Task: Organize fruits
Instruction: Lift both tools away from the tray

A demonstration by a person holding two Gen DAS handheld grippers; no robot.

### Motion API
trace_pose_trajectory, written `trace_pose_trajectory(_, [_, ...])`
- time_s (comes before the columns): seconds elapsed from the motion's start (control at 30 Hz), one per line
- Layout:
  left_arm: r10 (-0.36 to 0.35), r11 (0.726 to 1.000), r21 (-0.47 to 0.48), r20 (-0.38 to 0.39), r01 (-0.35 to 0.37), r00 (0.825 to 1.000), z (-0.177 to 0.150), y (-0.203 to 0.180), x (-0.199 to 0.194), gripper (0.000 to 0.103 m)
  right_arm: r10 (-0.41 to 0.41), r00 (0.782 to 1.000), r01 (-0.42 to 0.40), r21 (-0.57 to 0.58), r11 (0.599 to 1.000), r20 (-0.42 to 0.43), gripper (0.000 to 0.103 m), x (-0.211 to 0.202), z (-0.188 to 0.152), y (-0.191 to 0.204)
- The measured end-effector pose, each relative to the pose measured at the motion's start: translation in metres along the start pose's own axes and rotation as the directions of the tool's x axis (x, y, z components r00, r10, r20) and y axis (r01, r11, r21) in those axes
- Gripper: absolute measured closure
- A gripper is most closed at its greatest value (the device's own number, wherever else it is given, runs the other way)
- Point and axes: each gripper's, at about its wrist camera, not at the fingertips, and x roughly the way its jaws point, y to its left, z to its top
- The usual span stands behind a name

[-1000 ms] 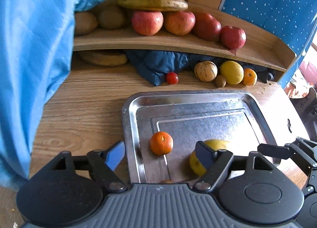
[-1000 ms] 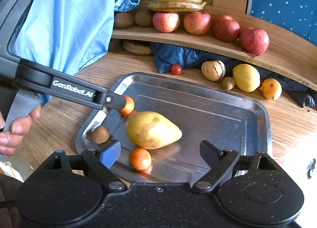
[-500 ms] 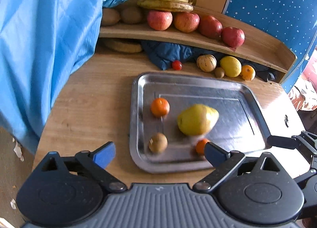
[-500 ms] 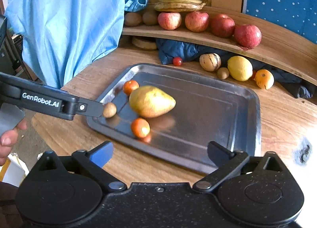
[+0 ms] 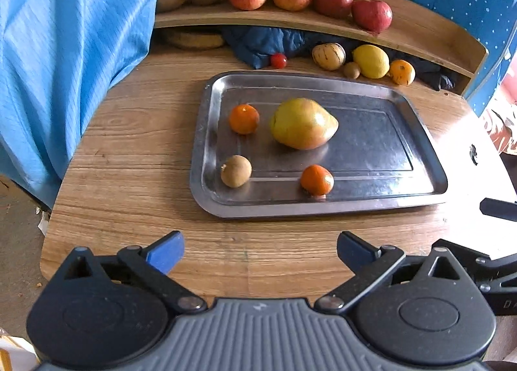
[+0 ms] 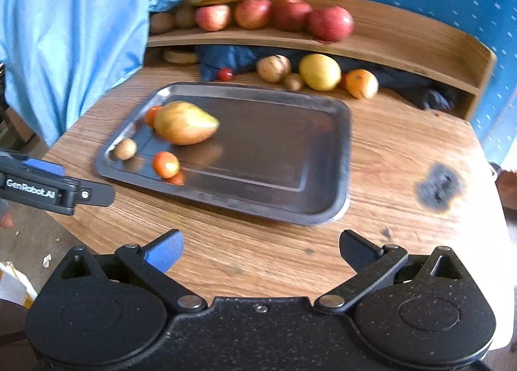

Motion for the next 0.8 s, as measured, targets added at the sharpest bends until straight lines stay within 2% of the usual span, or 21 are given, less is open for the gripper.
trace_pose_trajectory(0.33, [0.024, 0.999, 0.034, 0.03, -0.025, 0.999, 0.014, -0.011, -0.004, 0.001, -0.017, 1.0, 0.016, 0.031, 0.999, 0.023, 0.001, -0.001, 0.007, -0.013])
trace_pose_trajectory(0.8, [0.032, 0.999, 0.026, 0.047, -0.033, 0.998, 0.053, 0.0, 0.016, 0.001, -0.018, 0.999, 0.017, 0.032, 0.999, 0.034, 0.001, 0.027, 0.045, -0.02])
